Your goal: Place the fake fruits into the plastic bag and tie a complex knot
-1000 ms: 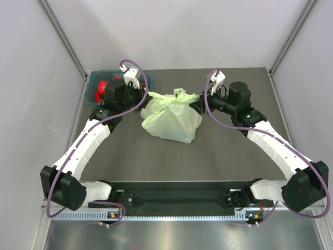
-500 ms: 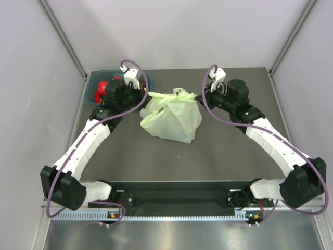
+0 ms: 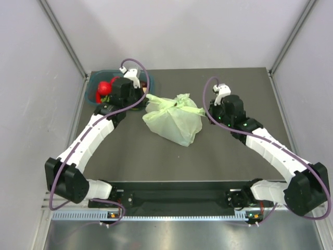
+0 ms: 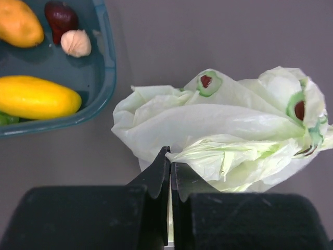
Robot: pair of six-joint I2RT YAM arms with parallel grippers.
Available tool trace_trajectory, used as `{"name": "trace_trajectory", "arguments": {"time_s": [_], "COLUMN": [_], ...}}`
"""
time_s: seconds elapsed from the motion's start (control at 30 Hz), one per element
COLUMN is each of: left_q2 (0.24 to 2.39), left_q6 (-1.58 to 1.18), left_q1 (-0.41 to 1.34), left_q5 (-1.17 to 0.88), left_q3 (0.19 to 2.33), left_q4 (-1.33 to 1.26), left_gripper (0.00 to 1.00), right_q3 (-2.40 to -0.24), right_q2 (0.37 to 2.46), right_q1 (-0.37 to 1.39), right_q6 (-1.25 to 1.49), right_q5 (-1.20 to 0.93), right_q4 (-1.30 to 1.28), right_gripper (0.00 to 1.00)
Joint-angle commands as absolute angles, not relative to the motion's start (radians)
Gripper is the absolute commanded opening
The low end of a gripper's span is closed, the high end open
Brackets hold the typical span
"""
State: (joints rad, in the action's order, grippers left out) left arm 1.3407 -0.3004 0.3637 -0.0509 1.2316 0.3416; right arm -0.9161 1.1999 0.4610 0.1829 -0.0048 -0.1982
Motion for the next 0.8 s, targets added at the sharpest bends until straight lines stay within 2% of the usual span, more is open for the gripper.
{"name": "trace_trajectory", "arguments": {"time_s": [0.0,0.23,0.37,0.47,0.5,0.53,0.57,0.63,0.77], "left_q2": [1.347,1.361,1.382,1.39,1.384,1.384,1.384,1.391,1.402], "left_q6": [-0.31,-0.296,-0.259,-0.229,-0.235,-0.232,-0.23,-0.224,-0.209], "left_q1": [0.305,0.222,0.222,0.224,0.225,0.227,0.227,0.232,0.236], "left_q5": [0.15,0.167,0.13,0.042,0.028,-0.032,-0.041,-0.073,-0.098], "left_q3": [1.203,1.161,1.178,1.177,1.169,1.166,1.166,1.178,1.2], "left_q4": [0.333,0.291,0.291,0.269,0.243,0.232,0.219,0.216,0.215], "left_gripper": [0.0,0.0,0.0,0.0,0.0,0.0,0.0,0.0,0.0], "right_q3": [-0.839,-0.718,-0.729,-0.736,-0.735,-0.741,-0.749,-0.77,-0.79], "right_q2": [1.187,1.098,1.063,1.02,1.009,1.002,0.996,0.991,0.959], "right_q1": [0.436,0.365,0.357,0.354,0.353,0.353,0.353,0.354,0.335], "right_q6": [0.215,0.247,0.238,0.206,0.199,0.189,0.155,0.118,0.086], "right_q5": [0.193,0.242,0.25,0.18,0.116,0.066,0.023,-0.056,-0.161], "right_q4": [-0.229,-0.192,-0.206,-0.192,-0.181,-0.178,-0.179,-0.184,-0.169], "right_gripper": [0.0,0.0,0.0,0.0,0.03,0.18,0.41,0.52,0.65]}}
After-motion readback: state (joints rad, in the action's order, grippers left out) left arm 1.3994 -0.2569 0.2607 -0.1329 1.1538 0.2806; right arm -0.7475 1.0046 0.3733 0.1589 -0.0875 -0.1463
